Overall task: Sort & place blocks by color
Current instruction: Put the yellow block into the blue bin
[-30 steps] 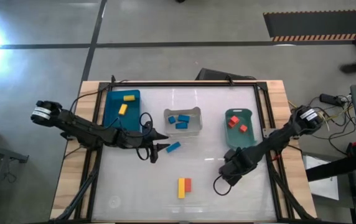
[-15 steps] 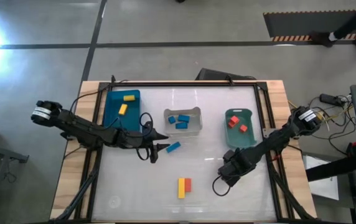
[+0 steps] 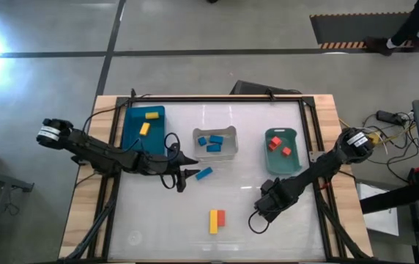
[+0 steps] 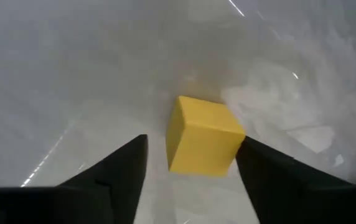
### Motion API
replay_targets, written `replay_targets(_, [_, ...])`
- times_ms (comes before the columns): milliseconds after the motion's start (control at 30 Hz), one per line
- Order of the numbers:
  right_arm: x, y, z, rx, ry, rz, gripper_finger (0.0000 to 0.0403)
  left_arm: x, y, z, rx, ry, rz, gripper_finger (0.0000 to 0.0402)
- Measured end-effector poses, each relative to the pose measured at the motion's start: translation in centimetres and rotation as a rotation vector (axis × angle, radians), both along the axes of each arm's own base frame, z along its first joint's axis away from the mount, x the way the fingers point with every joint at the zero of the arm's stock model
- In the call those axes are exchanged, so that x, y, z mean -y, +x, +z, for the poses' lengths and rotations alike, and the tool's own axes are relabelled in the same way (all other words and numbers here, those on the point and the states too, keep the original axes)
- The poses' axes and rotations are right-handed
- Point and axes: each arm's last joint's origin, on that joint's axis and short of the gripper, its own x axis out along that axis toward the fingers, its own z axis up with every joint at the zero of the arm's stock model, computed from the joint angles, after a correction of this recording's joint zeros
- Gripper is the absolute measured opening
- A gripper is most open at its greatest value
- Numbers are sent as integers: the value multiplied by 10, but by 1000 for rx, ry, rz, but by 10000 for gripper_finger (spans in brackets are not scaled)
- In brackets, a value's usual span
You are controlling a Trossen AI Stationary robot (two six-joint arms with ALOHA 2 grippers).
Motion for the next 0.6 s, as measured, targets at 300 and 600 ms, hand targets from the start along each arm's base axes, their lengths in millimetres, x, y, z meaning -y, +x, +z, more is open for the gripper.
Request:
replay_targets(300, [0,1,3,41,0,61,118,0,0,0,1,-3,1,157])
replay_targets(600, [2,18,23,376,-30,272,118,0,2,5,47,-15,2,157])
